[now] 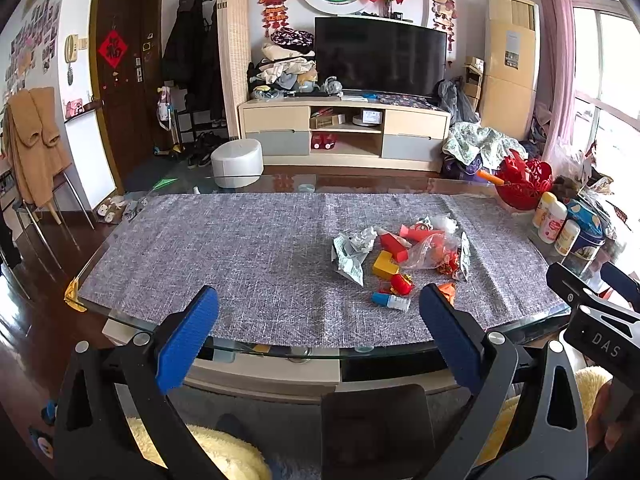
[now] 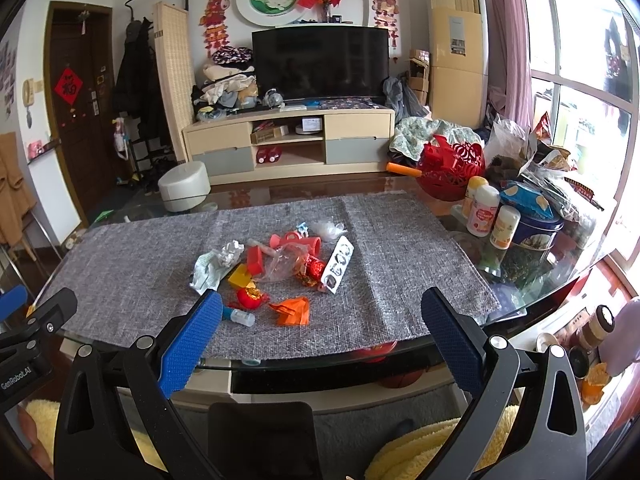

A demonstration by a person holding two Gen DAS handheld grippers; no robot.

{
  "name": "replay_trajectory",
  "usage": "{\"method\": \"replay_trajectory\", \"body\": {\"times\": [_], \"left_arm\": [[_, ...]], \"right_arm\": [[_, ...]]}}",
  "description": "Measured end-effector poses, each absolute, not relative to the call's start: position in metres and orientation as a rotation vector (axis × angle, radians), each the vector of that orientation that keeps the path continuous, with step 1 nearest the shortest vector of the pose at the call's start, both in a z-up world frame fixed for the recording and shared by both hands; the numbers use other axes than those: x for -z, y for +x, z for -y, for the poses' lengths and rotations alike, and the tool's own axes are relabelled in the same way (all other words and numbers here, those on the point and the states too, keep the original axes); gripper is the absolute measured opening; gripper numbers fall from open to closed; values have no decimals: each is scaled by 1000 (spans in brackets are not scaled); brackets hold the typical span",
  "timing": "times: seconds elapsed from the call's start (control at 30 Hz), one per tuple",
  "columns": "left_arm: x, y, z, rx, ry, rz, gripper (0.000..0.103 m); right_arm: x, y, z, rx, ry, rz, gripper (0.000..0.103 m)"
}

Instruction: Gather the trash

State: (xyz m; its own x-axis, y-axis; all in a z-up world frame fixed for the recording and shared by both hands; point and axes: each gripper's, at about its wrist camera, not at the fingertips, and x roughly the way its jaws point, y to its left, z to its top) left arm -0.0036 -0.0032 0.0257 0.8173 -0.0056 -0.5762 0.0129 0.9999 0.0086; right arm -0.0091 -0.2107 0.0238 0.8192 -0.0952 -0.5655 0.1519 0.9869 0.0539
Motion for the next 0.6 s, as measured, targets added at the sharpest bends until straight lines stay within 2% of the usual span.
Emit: {"method": "replay_trajectory", "body": {"times": [0.6], "left_arm": [[-15,9,0,7,11,-641,95]], "right_arm": [[-8,1,220,142,95,-630,100]]}}
